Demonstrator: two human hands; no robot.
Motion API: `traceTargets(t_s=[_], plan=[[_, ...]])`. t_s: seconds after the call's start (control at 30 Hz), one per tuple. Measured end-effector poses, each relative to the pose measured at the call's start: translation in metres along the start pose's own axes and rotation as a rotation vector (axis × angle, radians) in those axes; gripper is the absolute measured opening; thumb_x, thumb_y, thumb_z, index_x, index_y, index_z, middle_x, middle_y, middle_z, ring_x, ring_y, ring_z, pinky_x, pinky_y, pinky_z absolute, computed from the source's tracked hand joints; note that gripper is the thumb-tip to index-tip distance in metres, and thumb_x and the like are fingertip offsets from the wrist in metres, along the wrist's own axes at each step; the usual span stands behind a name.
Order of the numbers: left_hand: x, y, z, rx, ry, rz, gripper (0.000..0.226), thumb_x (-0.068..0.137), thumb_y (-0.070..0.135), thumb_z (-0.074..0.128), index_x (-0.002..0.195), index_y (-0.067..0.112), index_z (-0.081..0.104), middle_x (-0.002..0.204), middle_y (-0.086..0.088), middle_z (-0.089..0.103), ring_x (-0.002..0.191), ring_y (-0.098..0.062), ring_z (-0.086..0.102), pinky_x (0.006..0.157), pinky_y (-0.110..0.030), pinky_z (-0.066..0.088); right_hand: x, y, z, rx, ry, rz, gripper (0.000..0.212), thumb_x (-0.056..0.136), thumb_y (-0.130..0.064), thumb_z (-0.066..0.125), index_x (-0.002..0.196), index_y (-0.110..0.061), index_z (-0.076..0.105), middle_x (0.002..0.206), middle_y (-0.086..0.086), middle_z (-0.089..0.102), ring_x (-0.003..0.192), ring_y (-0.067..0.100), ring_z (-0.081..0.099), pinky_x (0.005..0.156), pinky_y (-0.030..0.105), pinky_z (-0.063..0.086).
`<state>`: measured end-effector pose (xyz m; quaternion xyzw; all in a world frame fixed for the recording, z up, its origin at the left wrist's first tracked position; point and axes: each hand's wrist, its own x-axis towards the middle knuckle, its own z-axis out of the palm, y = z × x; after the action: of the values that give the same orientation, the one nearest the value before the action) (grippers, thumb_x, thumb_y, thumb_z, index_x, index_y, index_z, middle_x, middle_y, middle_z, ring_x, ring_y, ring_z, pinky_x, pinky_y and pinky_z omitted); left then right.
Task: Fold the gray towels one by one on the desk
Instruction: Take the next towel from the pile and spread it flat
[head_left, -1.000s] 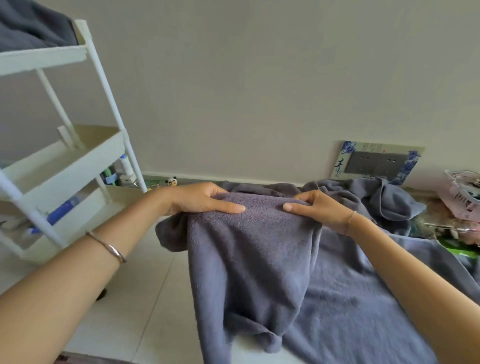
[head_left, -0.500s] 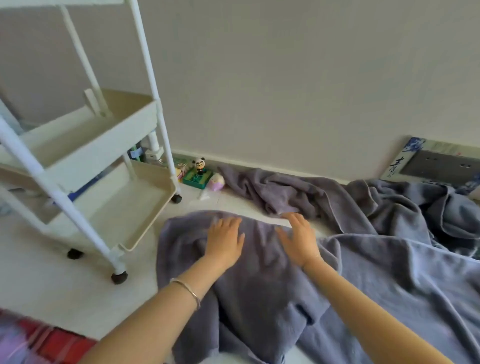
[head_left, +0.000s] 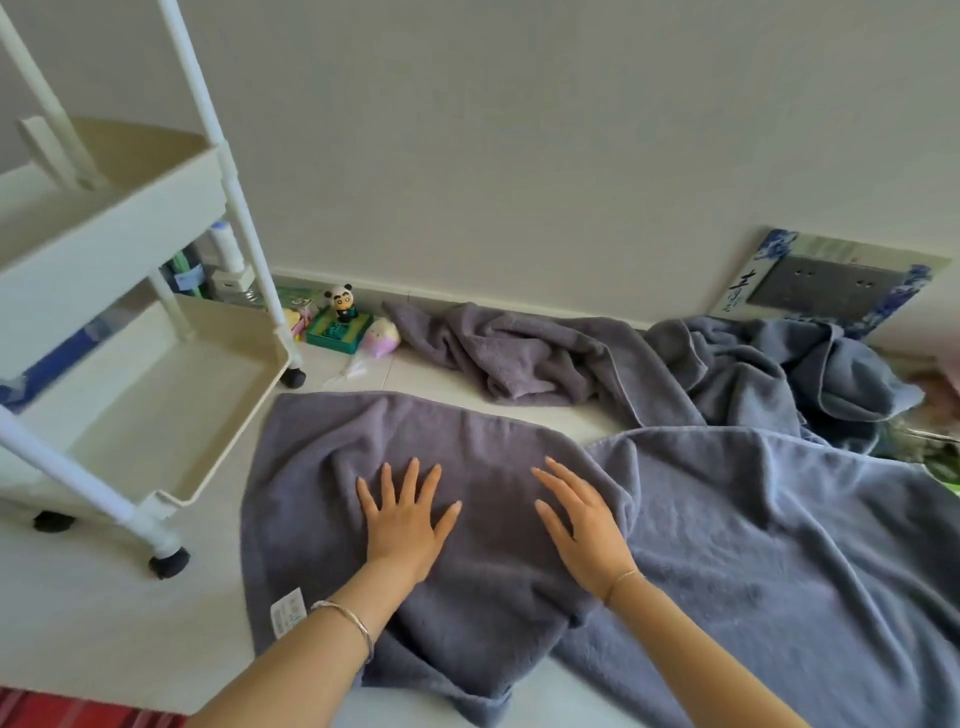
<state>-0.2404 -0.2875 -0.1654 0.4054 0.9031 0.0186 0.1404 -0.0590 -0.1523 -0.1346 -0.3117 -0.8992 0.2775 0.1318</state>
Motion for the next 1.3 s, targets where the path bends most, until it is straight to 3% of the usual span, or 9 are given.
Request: traceTargets(t_s=[0.1,0.17,0.3,0.4,0.53,0.63,0.83,1.03,1.3], plan=[[-0.005,0.049,-0.022,-0.168,0.072,-0.017,0.111,0.064,0.072,-0.031,0.150,0.019,0.014,0.152,-0.009,0.026,0.144,-0.030,0.014,0.115,-0.054,0.004,-0.011,0.017,-0.034,0.065,0.117,0.059,0.043,0.094,-0.038,0.051,0.136,-0.030,0.047,0.147,-0.011,0.037,0.135,0.010,0.034,0.111,0.023,0.024],[-0.011,0.091,-0.032,-0.259,0.150,0.118,0.100,0.075,0.072,-0.018,0.148,0.017,0.023,0.150,-0.011,0.031,0.141,-0.029,0.022,0.116,-0.051,0.012,-0.021,0.036,-0.063,0.115,0.190,0.118,0.046,0.091,-0.041,0.055,0.134,-0.026,0.048,0.144,-0.008,0.040,0.133,0.010,0.037,0.109,0.023,0.027],[-0.024,0.173,-0.042,-0.349,0.154,0.378,0.108,0.071,0.076,-0.022,0.145,0.018,0.030,0.149,-0.006,0.031,0.141,-0.025,0.023,0.116,-0.048,0.014,-0.055,0.087,-0.119,0.415,0.310,0.402,0.060,0.076,-0.047,0.065,0.132,-0.033,0.045,0.139,-0.007,0.044,0.130,0.007,0.039,0.110,0.032,0.034],[-0.030,0.227,-0.048,-0.331,0.072,0.493,0.113,0.066,0.079,-0.021,0.143,0.016,0.031,0.146,-0.004,0.036,0.137,-0.023,0.028,0.115,-0.042,0.017,-0.085,0.124,-0.157,0.494,0.407,0.579,0.065,0.077,-0.044,0.068,0.135,-0.029,0.042,0.140,-0.004,0.043,0.131,0.012,0.039,0.106,0.033,0.036],[-0.038,0.306,-0.046,-0.330,-0.221,0.541,0.069,0.090,0.067,0.026,0.140,0.020,0.036,0.144,0.000,0.040,0.131,-0.022,0.039,0.106,-0.038,0.033,-0.141,0.176,-0.203,0.479,0.546,0.666,0.065,0.078,-0.041,0.070,0.134,-0.024,0.043,0.139,-0.006,0.044,0.130,0.014,0.041,0.107,0.031,0.034],[-0.045,0.362,-0.045,-0.308,-0.304,0.581,0.064,0.091,0.065,0.034,0.138,0.021,0.038,0.143,0.003,0.042,0.130,-0.020,0.040,0.104,-0.038,0.035,-0.171,0.205,-0.227,0.461,0.545,0.703,0.071,0.074,-0.041,0.074,0.136,-0.022,0.044,0.136,-0.008,0.044,0.129,0.010,0.039,0.106,0.027,0.032],[-0.050,0.482,-0.029,-0.198,-0.256,0.812,0.064,0.093,0.060,0.035,0.145,0.023,0.029,0.146,0.000,0.037,0.133,-0.021,0.036,0.102,-0.038,0.035,-0.219,0.252,-0.255,0.376,0.745,0.732,0.050,0.074,-0.033,0.078,0.117,-0.021,0.054,0.116,-0.004,0.053,0.106,0.013,0.051,0.092,0.027,0.042],[-0.049,0.579,0.000,-0.043,-0.151,1.124,0.051,0.098,0.048,0.037,0.143,0.023,0.037,0.144,0.000,0.040,0.132,-0.020,0.034,0.108,-0.035,0.027,-0.245,0.298,-0.252,0.402,0.796,0.842,0.041,0.075,-0.035,0.076,0.107,-0.018,0.055,0.101,-0.002,0.058,0.087,0.008,0.055,0.072,0.018,0.043],[-0.005,0.627,0.013,0.314,0.176,1.307,0.034,0.102,0.030,0.029,0.112,0.014,0.058,0.117,-0.005,0.058,0.117,-0.025,0.046,0.111,-0.036,0.021,-0.253,0.315,-0.238,0.301,0.736,0.881,0.028,0.083,-0.038,0.068,0.075,-0.021,0.047,0.060,-0.005,0.053,0.052,0.010,0.044,0.054,0.021,0.039]])
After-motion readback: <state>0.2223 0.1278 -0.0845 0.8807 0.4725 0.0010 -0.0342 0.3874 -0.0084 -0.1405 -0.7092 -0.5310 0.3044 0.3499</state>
